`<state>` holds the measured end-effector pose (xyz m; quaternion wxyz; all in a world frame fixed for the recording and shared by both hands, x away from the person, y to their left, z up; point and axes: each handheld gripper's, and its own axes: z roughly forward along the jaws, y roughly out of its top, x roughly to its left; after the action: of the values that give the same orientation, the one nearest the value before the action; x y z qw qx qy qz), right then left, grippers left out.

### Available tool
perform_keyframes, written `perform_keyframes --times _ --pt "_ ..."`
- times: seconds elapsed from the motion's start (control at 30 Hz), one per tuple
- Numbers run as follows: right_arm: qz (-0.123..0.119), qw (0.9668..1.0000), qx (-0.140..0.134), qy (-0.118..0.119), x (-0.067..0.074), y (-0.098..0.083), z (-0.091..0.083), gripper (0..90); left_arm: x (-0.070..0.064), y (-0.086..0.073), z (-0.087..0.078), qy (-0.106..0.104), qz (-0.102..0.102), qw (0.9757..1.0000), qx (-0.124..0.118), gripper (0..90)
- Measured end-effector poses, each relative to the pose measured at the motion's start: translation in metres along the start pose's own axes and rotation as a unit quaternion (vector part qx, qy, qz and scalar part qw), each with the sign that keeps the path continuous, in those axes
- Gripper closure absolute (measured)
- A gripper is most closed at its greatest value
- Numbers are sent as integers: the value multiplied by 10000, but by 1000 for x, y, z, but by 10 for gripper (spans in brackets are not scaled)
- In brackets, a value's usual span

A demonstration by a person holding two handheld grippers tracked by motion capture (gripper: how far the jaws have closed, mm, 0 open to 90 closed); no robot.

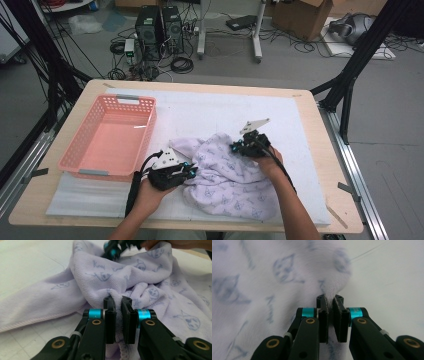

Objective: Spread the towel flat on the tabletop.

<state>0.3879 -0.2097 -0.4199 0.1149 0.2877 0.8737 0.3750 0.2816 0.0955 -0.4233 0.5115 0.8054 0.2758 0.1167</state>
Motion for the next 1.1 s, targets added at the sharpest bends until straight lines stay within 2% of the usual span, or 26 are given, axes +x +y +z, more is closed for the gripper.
perform_keyframes --times 0.03,0.07,0.1,0.17,0.2,0.27,0.3,0.37,0.4,0.47,0.53,0.6,0.63,0.73,0.77,0.9,0.93,1.0,1.1 --pt "85 9996 -157 -201 -5 3 -7 842 1 2 1 50 23 10000 -18 829" --pt "118 9981 -292 -522 -11 8 -16 842 2 4 2 69 34 10000 -42 829" --pt "126 9968 -344 -708 -14 12 -22 842 3 6 4 98 70 9999 -62 830" --pt "107 9926 -470 -1119 -21 22 -34 842 6 14 10 156 92 9997 -134 833" --pt "88 9896 -517 -1336 -23 27 -40 842 8 18 14 169 97 9997 -164 835" --pt "-12 9812 -738 -1785 -28 38 -51 841 10 28 22 111 37 9996 -266 835" --pt "15 9765 -832 -1988 -29 43 -56 841 10 32 28 114 56 9995 -279 835" --pt "-42 9714 -790 -2240 -30 47 -58 839 12 37 38 139 153 9996 -171 835" --pt "-59 9718 -772 -2228 -32 46 -58 836 12 37 42 151 207 9996 -80 835" --pt "2 9772 -658 -2019 -33 39 -55 824 14 33 47 128 224 9996 109 833" --pt "9 9839 -607 -1681 -34 29 -51 807 17 26 48 87 113 9997 193 829" --pt "37 9879 -473 -1478 -34 18 -49 724 20 23 45 135 95 9996 245 813" --pt "62 9881 -469 -1461 -34 14 -50 670 21 22 43 191 42 9997 151 800" --pt "379 9832 -777 -1610 -37 -1 -64 613 29 24 36 355 -200 9991 -147 704" --pt "516 9796 -923 -1709 -40 -8 -72 613 32 25 35 393 -259 9987 -213 680" --pt "975 9694 -1039 -1998 -52 -31 -93 622 46 33 35 472 -473 9974 -289 630" --pt "1153 9685 -975 -1982 -56 -37 -97 622 49 35 38 473 -501 9972 -293 630" --pt "1261 9674 -921 -1994 -60 -47 -99 637 55 38 42 522 -498 9970 -275 629" --pt "1322 9703 -732 -1888 -60 -60 -93 623 63 43 50 597 -516 9967 -202 612"
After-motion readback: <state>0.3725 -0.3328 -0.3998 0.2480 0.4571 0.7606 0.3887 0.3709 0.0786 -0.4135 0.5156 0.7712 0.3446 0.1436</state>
